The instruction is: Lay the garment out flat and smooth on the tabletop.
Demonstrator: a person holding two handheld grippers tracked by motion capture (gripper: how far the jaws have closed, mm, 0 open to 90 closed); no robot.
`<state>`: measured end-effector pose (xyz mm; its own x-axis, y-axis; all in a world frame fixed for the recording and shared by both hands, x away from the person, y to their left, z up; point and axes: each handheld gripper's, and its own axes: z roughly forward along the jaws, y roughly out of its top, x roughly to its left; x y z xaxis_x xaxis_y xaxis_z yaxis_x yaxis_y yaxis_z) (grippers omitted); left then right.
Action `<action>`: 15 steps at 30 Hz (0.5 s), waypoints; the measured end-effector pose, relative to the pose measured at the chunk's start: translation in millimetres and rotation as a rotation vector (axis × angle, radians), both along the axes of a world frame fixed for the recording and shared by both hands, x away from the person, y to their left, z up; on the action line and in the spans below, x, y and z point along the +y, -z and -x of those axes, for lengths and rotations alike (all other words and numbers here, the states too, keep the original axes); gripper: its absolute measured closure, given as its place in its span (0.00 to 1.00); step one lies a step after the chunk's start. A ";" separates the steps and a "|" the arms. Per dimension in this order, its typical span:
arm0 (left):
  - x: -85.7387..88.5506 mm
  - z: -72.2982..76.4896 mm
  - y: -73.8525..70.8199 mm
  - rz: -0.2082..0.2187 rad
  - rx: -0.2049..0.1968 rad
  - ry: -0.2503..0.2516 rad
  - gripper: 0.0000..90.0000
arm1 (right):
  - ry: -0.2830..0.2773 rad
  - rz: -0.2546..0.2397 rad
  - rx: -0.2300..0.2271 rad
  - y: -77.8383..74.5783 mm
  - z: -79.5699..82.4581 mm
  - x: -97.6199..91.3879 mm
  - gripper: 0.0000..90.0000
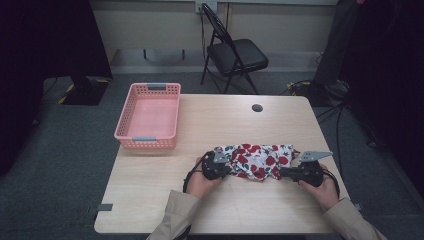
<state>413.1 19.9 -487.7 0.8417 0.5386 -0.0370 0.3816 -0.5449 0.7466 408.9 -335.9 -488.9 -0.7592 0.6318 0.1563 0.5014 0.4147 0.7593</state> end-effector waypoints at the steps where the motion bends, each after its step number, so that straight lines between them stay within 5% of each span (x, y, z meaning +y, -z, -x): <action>1: 0.0 0.9 -0.4 0.006 0.011 0.004 0.98 | -0.002 0.001 0.004 -0.6 1.0 -0.3 0.94; 9: 3.2 10.2 -5.8 0.012 0.032 0.045 0.99 | -0.018 0.001 0.029 -3.1 9.1 -0.8 0.94; 15: 5.6 12.4 -12.8 0.028 0.023 0.058 0.99 | -0.018 -0.012 0.006 -9.5 12.3 -1.3 0.95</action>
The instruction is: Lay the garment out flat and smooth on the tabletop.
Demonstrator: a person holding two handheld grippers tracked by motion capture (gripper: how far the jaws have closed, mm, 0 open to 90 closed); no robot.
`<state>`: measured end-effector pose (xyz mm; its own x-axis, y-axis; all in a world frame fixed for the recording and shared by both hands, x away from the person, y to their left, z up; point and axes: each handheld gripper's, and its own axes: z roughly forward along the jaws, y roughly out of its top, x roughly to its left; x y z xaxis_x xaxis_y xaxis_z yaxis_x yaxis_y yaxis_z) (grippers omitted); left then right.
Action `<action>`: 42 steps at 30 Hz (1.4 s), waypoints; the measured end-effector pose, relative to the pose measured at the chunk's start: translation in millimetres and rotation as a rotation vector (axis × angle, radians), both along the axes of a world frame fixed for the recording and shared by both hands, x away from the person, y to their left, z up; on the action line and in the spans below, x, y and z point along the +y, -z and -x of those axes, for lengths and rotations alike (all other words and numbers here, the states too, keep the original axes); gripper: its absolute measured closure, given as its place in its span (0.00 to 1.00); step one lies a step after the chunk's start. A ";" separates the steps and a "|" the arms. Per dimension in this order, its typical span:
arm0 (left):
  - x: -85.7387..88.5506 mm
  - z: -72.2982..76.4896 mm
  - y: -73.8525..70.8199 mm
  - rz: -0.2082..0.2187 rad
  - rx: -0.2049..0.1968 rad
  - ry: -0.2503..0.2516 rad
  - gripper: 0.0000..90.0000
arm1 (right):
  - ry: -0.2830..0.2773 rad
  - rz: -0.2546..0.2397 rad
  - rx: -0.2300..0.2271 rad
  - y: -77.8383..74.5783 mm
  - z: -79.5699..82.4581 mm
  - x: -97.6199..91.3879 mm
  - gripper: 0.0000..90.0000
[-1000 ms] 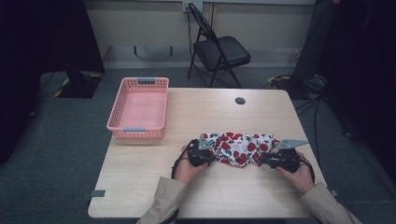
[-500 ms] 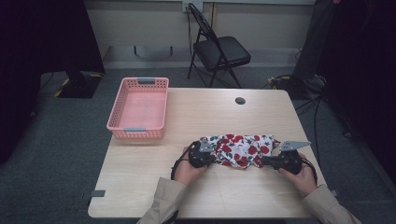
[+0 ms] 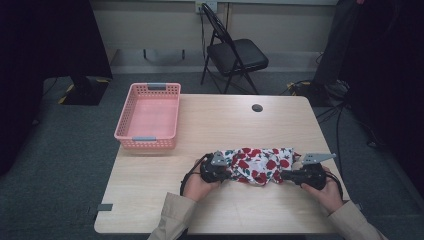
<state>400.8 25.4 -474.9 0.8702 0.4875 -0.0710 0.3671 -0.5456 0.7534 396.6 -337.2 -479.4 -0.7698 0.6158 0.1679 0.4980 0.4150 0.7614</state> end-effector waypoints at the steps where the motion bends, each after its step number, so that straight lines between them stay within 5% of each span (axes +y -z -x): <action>1: 0.3 0.1 -1.6 0.007 -0.002 -0.003 0.99 | 0.004 -0.005 -0.006 -2.0 0.2 -0.8 0.95; 20: 10.3 -15.9 -35.0 0.098 -0.076 -0.057 0.99 | 0.041 -0.070 -0.110 -38.6 -16.3 -2.8 0.95; 42: 4.2 -54.4 -54.4 0.078 -0.085 -0.073 0.99 | 0.064 -0.086 -0.119 -55.3 -52.1 -4.5 0.95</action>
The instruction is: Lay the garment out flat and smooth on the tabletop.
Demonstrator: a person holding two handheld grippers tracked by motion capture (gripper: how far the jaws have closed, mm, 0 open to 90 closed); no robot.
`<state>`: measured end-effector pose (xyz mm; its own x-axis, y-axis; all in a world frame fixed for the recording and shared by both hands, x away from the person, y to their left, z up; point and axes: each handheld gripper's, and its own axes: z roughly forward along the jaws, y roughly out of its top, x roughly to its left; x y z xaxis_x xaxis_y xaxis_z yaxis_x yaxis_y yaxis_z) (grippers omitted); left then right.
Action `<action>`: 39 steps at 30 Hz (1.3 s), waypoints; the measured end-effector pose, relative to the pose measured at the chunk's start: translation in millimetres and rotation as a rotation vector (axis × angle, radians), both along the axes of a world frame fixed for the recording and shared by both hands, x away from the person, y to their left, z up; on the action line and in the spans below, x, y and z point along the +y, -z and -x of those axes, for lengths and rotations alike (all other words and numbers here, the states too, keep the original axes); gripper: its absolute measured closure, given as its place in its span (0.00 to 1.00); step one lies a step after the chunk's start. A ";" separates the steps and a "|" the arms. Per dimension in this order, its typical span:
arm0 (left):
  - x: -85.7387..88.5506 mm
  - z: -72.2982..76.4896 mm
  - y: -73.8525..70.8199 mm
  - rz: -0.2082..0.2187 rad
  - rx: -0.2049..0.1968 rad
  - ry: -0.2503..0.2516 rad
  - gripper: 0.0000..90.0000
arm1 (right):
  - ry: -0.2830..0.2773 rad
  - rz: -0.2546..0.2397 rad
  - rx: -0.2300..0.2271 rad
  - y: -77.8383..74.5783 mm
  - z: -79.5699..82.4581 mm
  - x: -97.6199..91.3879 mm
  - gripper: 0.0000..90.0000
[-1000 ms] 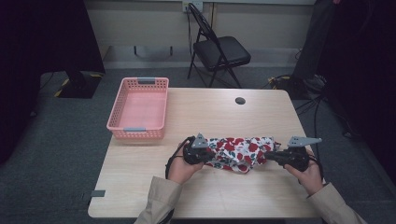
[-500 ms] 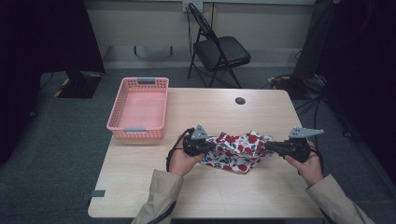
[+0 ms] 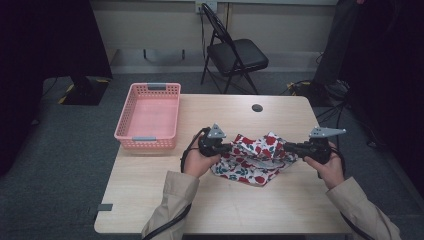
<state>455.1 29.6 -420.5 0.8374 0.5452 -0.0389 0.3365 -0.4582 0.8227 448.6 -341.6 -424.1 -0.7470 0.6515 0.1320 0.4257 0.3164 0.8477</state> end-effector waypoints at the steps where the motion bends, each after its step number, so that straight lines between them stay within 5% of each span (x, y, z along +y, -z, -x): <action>1: -0.4 -6.3 -1.1 0.003 0.006 -0.006 0.99 | 0.003 -0.003 0.004 -0.9 -4.1 0.1 0.95; 6: -4.3 -42.7 -6.4 0.003 0.015 -0.052 0.99 | 0.037 0.001 0.008 -8.8 -40.5 2.8 0.95; 10: -7.6 -79.0 -7.6 0.020 -0.033 -0.174 0.95 | 0.155 0.011 -0.012 -20.8 -88.0 8.0 0.90; 12: -9.2 -90.0 -7.9 0.031 -0.062 -0.289 0.67 | 0.217 -0.006 -0.044 -28.2 -102.1 11.4 0.77; 13: -9.3 -91.2 -8.4 0.034 -0.064 -0.304 0.54 | 0.241 0.000 -0.062 -31.8 -104.0 14.0 0.69; 16: -11.0 -86.5 -8.1 0.019 -0.067 -0.289 0.41 | 0.225 0.011 -0.108 -35.1 -96.3 17.5 0.56; 21: -12.3 -63.6 -0.5 0.001 -0.047 -0.236 0.32 | 0.148 0.069 -0.106 -20.6 -68.3 18.1 0.42; 27: -11.0 -30.3 15.1 -0.015 -0.022 -0.183 0.29 | 0.094 0.126 -0.095 5.4 -27.6 17.5 0.36; 39: -7.9 14.2 43.5 -0.038 0.005 -0.121 0.26 | 0.065 0.170 -0.070 35.6 15.9 9.6 0.31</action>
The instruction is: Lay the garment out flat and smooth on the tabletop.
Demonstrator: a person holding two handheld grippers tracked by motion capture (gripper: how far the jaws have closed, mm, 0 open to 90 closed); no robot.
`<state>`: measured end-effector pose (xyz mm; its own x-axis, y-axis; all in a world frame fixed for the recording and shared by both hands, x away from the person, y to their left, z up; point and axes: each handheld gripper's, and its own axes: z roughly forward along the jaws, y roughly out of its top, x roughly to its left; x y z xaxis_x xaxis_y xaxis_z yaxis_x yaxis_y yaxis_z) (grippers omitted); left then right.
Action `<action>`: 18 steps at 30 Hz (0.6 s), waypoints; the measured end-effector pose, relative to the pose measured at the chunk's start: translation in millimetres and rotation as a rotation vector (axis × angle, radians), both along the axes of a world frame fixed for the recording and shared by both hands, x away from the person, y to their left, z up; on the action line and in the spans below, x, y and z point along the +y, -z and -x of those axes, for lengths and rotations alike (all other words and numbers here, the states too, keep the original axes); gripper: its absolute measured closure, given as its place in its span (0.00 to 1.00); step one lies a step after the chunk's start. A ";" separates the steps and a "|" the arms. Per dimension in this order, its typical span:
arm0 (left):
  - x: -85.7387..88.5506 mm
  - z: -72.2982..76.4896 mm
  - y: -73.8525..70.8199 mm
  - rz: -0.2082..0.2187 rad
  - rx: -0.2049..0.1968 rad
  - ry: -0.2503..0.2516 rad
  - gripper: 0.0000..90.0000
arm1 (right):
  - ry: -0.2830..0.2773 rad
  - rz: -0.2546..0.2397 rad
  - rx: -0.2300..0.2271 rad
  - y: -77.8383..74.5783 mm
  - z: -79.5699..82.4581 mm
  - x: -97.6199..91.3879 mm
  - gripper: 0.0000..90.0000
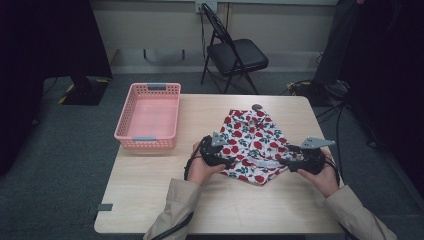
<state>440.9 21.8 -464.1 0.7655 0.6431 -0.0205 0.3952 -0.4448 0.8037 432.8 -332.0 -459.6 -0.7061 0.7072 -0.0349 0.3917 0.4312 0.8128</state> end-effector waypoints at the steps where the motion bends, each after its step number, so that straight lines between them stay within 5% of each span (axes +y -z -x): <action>1: -0.3 2.5 2.1 0.002 0.003 0.005 0.26 | -0.002 0.000 0.001 2.4 2.5 -1.1 0.30; 18: -4.8 27.7 30.4 -0.052 0.038 0.070 0.26 | -0.038 0.058 0.067 35.2 25.8 -2.6 0.28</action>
<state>413.3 16.9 -494.4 0.8079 0.5890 -0.0185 0.3916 -0.5131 0.7638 406.9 -334.7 -494.9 -0.7344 0.6781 -0.0271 0.4269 0.4926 0.7584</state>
